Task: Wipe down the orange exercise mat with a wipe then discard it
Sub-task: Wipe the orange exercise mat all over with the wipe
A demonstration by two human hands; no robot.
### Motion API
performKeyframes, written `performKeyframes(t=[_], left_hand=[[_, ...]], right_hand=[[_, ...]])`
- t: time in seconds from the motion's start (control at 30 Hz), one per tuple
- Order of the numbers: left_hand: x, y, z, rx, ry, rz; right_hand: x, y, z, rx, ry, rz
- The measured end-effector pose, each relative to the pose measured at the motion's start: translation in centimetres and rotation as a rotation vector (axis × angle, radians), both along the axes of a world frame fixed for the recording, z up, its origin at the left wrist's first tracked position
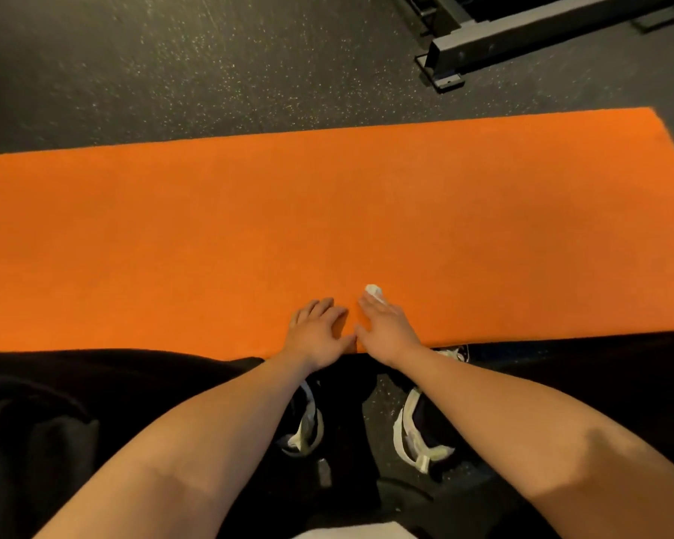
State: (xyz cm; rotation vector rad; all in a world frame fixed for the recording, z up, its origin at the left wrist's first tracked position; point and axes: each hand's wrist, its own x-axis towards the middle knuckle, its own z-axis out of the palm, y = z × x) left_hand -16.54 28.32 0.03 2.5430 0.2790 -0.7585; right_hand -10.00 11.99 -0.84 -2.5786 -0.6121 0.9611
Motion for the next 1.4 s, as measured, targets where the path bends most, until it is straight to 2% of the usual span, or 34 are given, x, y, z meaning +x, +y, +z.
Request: performKeyframes(t=[0.2, 0.5, 0.63, 0.8, 0.97, 1.2, 1.33, 1.4], left_hand=[[-1.0, 0.1, -0.2, 0.024, 0.006, -0.124], [-2.3, -1.5, -0.7, 0.067, -0.093, -0.111], [-1.6, -1.3, -0.4, -0.030, -0.114, -0.004], [-0.6, -1.4, 0.3, -0.188, -0.190, 0.108], [0.8, -2.3, 1.1, -0.241, -0.308, 0.120], [3.3, -6.0, 2.7, -0.384, -0.412, 0.112], [4.6, -7.7, 3.1, -0.452, -0.436, 0.124], [5.1, -7.5, 2.0, -0.483, -0.390, 0.124]], right_hand=[[0.2, -0.2, 0.8, 0.005, 0.020, 0.005], [-0.9, 0.6, -0.2, -0.004, 0.065, -0.011], [-0.3, 0.5, 0.0, 0.020, 0.073, -0.089], [0.1, 0.2, 1.2, 0.049, -0.007, -0.193], [1.3, 0.0, 2.8, 0.071, -0.045, -0.276], [3.3, -2.1, 5.7, -0.054, -0.141, -0.392], [4.8, -3.2, 6.1, -0.070, -0.137, -0.468], [5.2, -3.6, 5.9, -0.073, -0.122, -0.471]])
